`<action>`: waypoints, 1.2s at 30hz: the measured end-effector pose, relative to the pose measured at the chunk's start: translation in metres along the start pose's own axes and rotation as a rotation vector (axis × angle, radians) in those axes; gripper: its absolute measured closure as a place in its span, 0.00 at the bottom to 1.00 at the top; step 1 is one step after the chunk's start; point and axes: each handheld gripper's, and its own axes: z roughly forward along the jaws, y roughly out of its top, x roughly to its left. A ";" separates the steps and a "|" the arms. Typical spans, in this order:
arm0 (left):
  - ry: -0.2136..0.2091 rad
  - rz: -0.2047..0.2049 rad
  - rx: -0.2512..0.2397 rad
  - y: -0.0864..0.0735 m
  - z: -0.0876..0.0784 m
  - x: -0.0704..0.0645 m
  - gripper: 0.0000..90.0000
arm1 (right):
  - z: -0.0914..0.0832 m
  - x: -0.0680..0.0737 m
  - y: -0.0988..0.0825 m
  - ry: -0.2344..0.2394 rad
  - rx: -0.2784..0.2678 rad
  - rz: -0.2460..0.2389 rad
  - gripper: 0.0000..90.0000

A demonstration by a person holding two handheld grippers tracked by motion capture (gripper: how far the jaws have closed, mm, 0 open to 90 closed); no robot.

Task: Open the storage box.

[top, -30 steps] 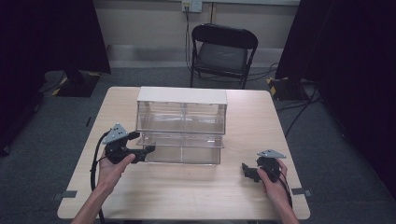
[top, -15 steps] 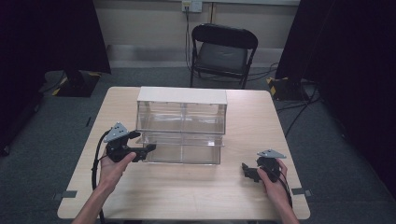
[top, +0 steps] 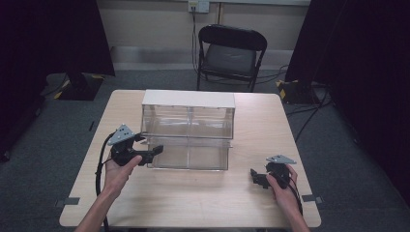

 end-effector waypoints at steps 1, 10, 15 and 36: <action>-0.001 -0.002 0.002 0.000 0.000 0.000 0.17 | 0.000 0.000 0.000 0.000 0.000 0.000 0.12; -0.001 -0.004 -0.002 0.001 0.002 0.002 0.17 | 0.000 0.000 0.000 0.000 0.000 0.000 0.12; 0.005 -0.015 -0.008 0.002 0.002 0.001 0.15 | 0.000 0.000 0.000 0.000 0.000 0.000 0.12; -0.008 -0.032 0.004 0.007 -0.001 0.001 0.15 | 0.000 0.000 0.000 0.000 0.000 0.000 0.12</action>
